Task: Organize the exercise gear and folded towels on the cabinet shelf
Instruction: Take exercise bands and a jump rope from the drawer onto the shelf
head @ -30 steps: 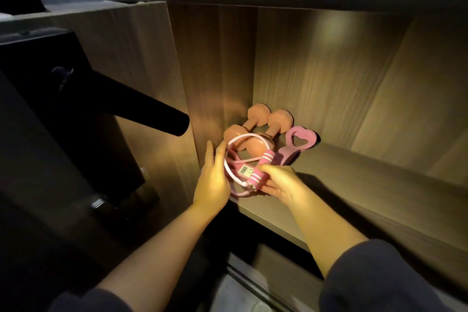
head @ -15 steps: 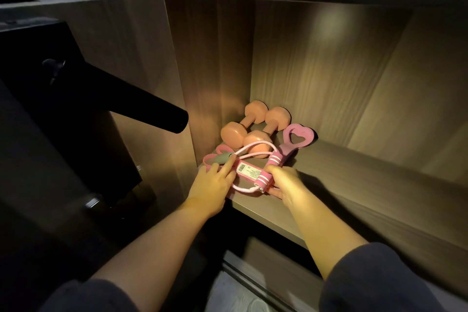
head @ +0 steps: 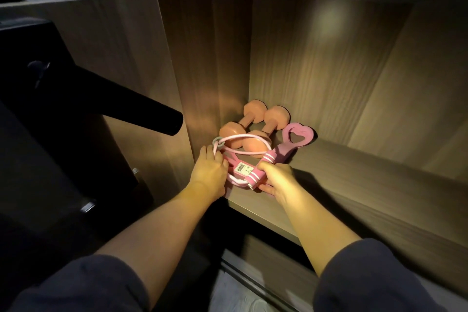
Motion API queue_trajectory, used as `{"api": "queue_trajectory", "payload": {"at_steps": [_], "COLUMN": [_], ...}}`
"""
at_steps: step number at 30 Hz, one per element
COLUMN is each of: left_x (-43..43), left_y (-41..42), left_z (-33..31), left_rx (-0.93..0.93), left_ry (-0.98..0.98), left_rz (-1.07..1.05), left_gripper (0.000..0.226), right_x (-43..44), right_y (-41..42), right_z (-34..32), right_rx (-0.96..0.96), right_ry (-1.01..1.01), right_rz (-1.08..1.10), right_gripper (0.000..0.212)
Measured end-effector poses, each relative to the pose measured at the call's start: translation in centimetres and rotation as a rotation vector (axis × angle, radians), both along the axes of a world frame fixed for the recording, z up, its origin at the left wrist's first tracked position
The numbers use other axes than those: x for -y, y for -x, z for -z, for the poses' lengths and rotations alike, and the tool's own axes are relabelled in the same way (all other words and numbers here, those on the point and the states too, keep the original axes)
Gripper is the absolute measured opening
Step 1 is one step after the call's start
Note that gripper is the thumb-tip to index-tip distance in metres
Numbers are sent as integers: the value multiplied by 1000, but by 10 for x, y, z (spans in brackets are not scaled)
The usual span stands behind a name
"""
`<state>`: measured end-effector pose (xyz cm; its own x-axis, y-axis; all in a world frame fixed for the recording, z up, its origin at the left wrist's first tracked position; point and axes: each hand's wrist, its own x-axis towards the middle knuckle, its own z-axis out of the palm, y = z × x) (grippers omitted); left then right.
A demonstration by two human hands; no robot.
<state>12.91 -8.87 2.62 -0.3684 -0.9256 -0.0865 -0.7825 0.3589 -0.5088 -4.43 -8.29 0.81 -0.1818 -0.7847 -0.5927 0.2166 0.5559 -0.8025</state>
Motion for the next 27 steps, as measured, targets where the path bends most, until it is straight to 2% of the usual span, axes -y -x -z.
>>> {"api": "queue_trajectory", "payload": {"at_steps": [4,7,12,15,21,24,27], "left_x": [-3,-4,-2,-2,0,4,8], "left_y": [-7,-12,-15,-17,-17,-14,-13], "left_z": [5,14,22,26,30,33,33], "left_rx": [-38,-93,-238,-258,-339,-387,-376], "left_ry": [26,2,25,85,187,114,53], "left_rz": [9,26,125,166,220,265,258], "left_gripper": [73,73,68,78,85,82,81], "right_x": [4,7,7,4,5,4,1], "right_y": [-9,-6,3,7,10,12,15], "right_z": [2,2,-4,-2,10,14,18], "right_rx": [-27,-70,-266,-291,-335,-458,-609], "right_ry": [-14,-25,-52,-60,65,153,267], "right_rz": [-14,-48,-86,-96,-59,-43,-111], "right_gripper": [39,40,37,41,61,73,67]}}
